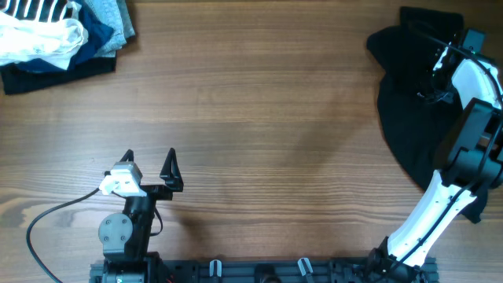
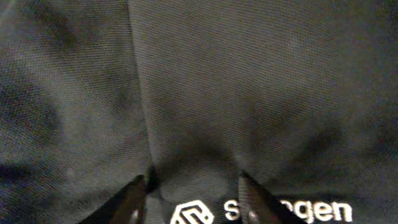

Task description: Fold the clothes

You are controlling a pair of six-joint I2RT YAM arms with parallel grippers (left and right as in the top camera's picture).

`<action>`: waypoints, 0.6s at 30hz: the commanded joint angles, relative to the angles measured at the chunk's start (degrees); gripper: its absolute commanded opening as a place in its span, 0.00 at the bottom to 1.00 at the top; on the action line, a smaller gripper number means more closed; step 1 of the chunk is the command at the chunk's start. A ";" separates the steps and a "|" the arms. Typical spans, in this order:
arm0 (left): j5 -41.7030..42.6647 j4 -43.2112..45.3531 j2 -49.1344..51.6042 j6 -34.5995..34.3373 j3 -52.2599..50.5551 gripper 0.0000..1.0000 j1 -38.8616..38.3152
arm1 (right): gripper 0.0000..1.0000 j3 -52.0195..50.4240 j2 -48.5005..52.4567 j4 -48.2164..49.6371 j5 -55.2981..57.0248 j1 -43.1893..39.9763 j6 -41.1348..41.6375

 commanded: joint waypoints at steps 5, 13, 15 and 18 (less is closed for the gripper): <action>0.72 -0.04 -0.42 1.16 -0.35 1.00 0.15 | 0.29 -0.59 1.51 -0.28 0.15 0.35 0.09; 0.70 -0.04 -0.42 1.16 -0.35 1.00 0.15 | 0.04 -0.33 1.22 0.13 0.31 0.35 0.35; 0.70 -0.04 -0.42 1.16 -0.35 1.00 0.15 | 0.04 0.39 0.28 -0.37 0.33 0.35 0.39; 0.72 -0.04 -0.42 1.16 -0.35 1.00 0.15 | 0.04 1.99 -2.03 -1.42 0.28 0.04 2.43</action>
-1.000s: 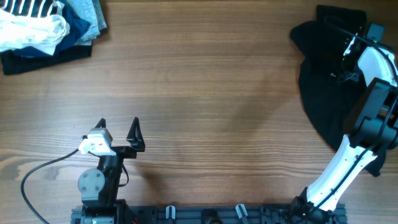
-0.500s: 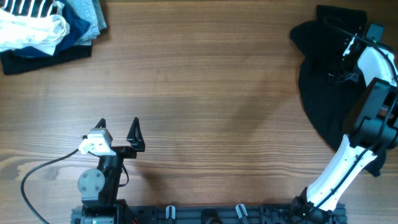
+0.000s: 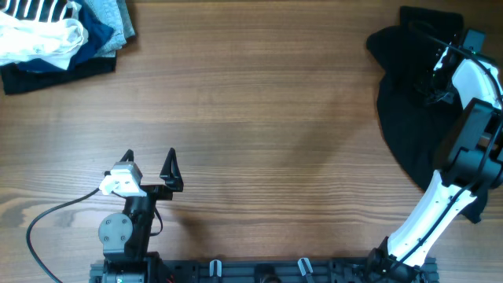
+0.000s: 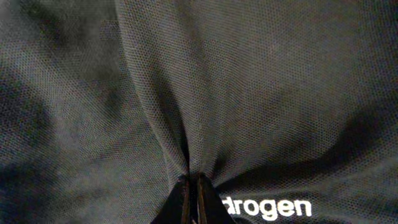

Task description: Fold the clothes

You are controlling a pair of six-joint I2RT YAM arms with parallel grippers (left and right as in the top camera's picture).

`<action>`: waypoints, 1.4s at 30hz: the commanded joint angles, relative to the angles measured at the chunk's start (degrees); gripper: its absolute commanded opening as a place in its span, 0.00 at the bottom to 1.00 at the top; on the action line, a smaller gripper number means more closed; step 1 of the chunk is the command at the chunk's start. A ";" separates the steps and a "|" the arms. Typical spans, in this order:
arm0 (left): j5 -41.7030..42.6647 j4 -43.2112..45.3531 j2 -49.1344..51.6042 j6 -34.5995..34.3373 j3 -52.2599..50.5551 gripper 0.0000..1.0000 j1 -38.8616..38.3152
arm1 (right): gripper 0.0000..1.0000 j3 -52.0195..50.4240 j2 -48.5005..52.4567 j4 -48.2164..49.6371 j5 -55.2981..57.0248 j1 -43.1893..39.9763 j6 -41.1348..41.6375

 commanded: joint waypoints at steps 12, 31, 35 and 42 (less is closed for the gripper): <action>0.70 -0.04 -0.42 1.16 -0.35 1.00 0.15 | 0.04 3.56 -17.46 -4.70 -1.18 0.37 2.89; 0.72 -0.04 -0.42 1.16 -0.35 1.00 0.15 | 0.04 3.56 -23.89 3.17 -22.53 20.72 11.37; 0.72 -0.04 -0.42 1.16 -0.35 1.00 0.15 | 0.04 3.56 -23.71 7.72 -22.53 30.64 13.33; 0.72 -0.04 -0.42 1.16 -0.35 1.00 0.15 | 0.06 3.56 -22.49 9.33 -11.17 44.59 13.00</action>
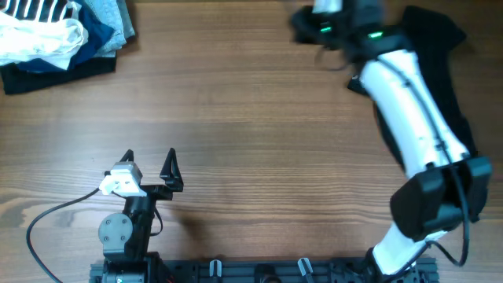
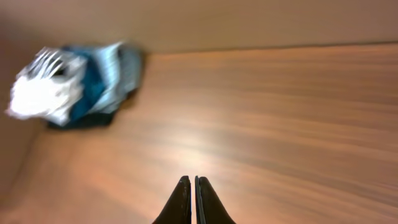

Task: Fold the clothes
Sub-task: 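Drag the black garment leftward to the table center with the right gripper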

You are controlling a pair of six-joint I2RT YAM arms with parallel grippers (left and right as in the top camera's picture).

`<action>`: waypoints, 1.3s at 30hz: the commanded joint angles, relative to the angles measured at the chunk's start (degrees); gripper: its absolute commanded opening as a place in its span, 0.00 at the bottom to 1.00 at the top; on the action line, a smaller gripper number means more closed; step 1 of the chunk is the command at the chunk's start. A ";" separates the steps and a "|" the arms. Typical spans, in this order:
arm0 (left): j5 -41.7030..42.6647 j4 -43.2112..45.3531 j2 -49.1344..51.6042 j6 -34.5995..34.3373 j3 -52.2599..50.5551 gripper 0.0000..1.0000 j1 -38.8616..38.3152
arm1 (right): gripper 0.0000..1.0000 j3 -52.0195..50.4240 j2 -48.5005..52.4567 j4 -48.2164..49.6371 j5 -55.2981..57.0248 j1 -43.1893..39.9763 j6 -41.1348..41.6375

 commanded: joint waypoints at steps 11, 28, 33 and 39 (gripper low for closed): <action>0.72 -0.04 -0.42 1.16 -0.35 1.00 0.15 | 0.56 1.11 1.99 -8.94 23.08 -5.99 0.66; 0.72 -0.04 -0.42 1.16 -0.35 1.00 0.15 | 0.60 1.11 18.08 -15.87 26.34 -13.40 5.84; 0.72 -0.04 -0.42 1.16 -0.35 1.00 0.15 | 0.60 1.11 19.78 -16.02 26.77 -15.43 5.79; 0.72 -0.04 -0.42 1.16 -0.35 1.00 0.15 | 0.60 1.11 22.14 -15.98 26.56 -16.04 5.79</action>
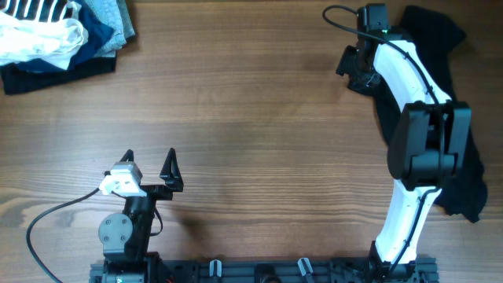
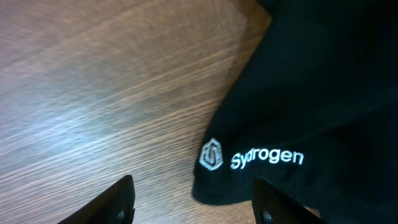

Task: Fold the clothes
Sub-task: 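Drag the black garment leftward to the table center with the right gripper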

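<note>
A black garment (image 1: 431,30) lies crumpled along the table's right side, partly under my right arm. In the right wrist view its left edge (image 2: 323,93) carries a white "Sydrogen" logo (image 2: 266,158) and rests flat on the wood. My right gripper (image 1: 352,67) hovers open just over that edge, with nothing between its fingers (image 2: 122,200). At the near left my left gripper (image 1: 149,153) stands open, holding nothing, far from any cloth.
A pile of other clothes (image 1: 55,35), white, striped, blue and dark, sits in the far left corner. Between it and the black garment stretches the bare wooden table (image 1: 251,118). My right arm reaches from the near edge up across the garment.
My right gripper was shut, near the far edge and left of the garment. It now stands open, a little to the right and nearer, over the logo edge lying on the wood.
My right gripper was open, pressed on the black garment at the logo, at the far right. Then it was shut, pinching the fabric. Later it was shut further left with the garment shifted that way. Now it is open and the logo edge lies flat. The left arm never moved.
</note>
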You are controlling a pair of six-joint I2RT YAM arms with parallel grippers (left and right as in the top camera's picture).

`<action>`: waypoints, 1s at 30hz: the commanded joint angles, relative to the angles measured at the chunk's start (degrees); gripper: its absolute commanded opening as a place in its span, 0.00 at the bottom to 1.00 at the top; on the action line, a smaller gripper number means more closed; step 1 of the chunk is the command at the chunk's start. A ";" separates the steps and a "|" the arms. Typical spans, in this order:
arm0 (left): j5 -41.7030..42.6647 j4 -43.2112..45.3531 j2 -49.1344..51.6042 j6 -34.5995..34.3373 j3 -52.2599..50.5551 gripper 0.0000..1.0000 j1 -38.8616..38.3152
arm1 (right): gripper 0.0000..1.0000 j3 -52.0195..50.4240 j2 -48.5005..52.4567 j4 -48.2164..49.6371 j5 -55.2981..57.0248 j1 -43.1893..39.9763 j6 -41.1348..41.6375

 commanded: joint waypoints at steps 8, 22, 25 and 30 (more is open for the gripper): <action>0.72 -0.04 -0.42 1.16 -0.35 1.00 0.15 | 0.61 0.79 4.15 0.59 1.77 -0.07 0.98; 0.70 -0.04 -0.42 1.16 -0.35 1.00 0.15 | 0.04 0.90 6.14 1.73 -0.57 0.20 0.55; 0.70 -0.04 -0.42 1.16 -0.35 1.00 0.15 | 0.04 2.69 6.05 1.64 -4.70 0.79 -1.22; 0.70 -0.04 -0.42 1.16 -0.35 1.00 0.15 | 0.04 7.76 5.51 -0.04 -10.38 3.48 -2.43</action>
